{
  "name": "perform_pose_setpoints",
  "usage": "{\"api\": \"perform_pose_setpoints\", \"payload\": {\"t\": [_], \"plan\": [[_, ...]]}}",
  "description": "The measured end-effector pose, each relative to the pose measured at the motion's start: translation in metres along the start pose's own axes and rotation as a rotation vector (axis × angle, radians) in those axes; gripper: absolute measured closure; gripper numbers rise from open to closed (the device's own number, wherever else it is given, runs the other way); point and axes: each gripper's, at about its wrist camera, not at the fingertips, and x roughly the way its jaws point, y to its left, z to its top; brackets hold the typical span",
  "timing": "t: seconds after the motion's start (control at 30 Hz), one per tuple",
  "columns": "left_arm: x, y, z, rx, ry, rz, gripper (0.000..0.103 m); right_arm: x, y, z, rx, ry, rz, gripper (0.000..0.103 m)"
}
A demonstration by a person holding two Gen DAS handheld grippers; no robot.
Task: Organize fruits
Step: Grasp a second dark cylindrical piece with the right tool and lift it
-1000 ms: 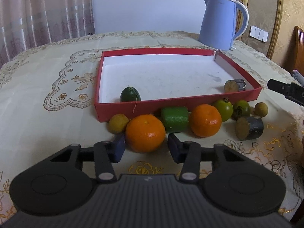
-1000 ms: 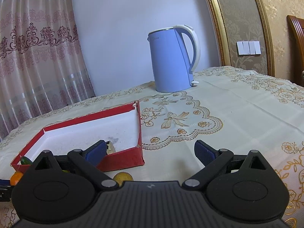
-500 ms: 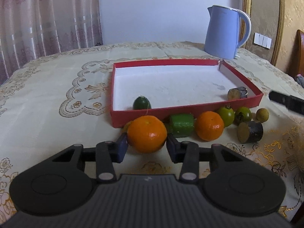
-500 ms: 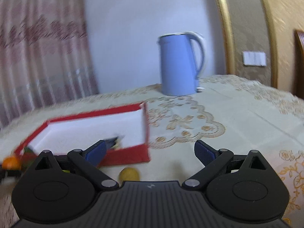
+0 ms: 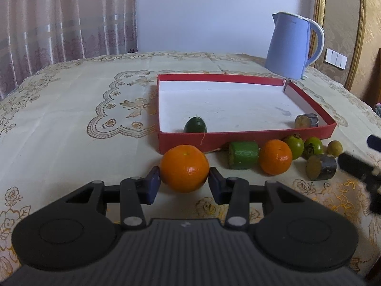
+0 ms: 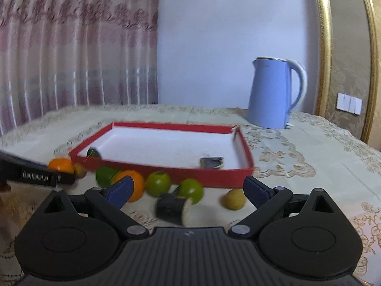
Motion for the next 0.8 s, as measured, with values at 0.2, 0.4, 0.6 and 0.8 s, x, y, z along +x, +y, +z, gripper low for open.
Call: {"api": "perform_pose_setpoints", "payload": {"t": [0.2, 0.4, 0.6, 0.8], "plan": [[-0.002, 0.006, -0.001, -0.013, -0.003, -0.004, 0.063, 0.010, 0.023, -0.003, -0.052, 0.035, -0.031, 0.021], [-0.002, 0.011, -0.001, -0.030, 0.000, -0.017, 0.063, 0.028, 0.025, -0.005, -0.031, 0.119, -0.073, 0.047], [-0.002, 0.014, -0.001, -0.032, 0.000, -0.026, 0.063, 0.040, 0.028, -0.007, -0.032, 0.168, -0.095, 0.057], [0.000, 0.015, -0.003, -0.035, 0.006, -0.032, 0.063, 0.047, 0.027, -0.011, -0.020, 0.194, -0.087, 0.068]]}}
